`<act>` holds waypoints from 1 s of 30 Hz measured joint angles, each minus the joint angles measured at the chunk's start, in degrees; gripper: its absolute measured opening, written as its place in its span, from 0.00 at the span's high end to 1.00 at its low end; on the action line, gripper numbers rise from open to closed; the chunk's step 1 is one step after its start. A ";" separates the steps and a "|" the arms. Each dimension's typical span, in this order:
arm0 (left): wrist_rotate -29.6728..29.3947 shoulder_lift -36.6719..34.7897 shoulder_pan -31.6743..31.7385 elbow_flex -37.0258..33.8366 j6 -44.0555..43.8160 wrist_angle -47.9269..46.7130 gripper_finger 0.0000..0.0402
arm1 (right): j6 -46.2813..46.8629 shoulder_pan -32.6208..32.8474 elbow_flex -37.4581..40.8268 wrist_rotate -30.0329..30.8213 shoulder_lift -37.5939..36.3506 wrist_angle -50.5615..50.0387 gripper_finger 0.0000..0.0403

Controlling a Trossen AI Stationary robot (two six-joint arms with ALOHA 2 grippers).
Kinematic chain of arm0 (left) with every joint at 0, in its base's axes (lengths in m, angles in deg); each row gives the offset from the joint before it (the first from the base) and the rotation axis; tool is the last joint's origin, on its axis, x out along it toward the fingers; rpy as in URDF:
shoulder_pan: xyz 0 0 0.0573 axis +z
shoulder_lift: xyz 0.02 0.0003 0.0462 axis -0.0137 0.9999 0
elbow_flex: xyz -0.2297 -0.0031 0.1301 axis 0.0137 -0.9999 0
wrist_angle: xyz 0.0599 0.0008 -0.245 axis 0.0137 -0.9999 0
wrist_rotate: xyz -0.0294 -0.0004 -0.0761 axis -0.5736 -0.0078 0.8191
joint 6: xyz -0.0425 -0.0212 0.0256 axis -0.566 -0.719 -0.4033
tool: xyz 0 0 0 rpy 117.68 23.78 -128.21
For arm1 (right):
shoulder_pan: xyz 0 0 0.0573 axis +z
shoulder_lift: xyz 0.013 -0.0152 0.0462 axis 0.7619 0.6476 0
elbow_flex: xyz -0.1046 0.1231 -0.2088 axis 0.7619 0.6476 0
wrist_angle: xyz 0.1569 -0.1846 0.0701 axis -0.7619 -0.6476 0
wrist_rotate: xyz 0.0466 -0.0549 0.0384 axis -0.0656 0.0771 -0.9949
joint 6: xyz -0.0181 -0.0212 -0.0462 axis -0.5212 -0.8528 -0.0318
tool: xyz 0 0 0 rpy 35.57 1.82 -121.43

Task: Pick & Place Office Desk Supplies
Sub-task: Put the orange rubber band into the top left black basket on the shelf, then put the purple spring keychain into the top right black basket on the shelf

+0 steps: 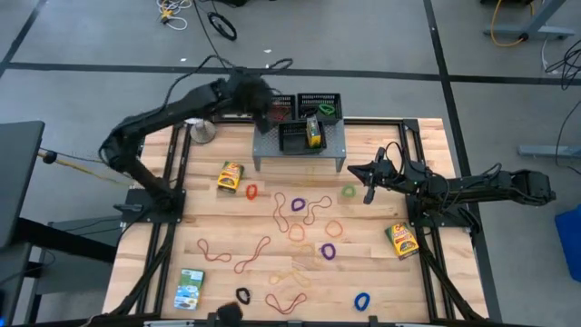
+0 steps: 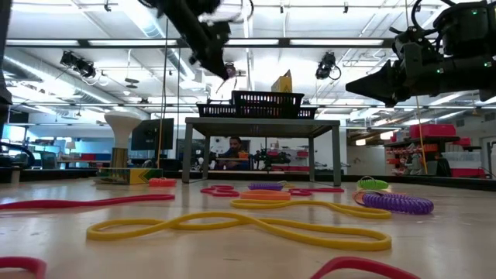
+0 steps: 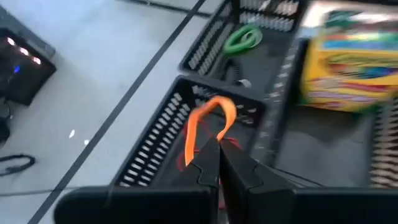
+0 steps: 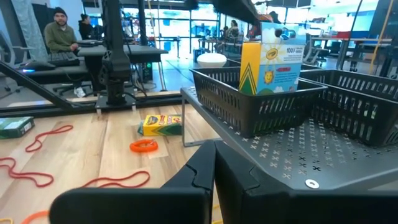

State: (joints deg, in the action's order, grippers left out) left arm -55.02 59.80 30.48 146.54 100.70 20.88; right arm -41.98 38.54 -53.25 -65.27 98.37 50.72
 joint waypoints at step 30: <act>-0.91 0.91 0.56 2.32 5.84 -6.88 0.63 | -0.44 0.01 0.00 -0.07 -0.01 0.05 0.95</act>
State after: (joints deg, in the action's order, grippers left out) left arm -55.93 60.72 31.04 148.86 106.54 14.00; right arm -42.41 38.54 -53.25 -65.34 98.36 50.77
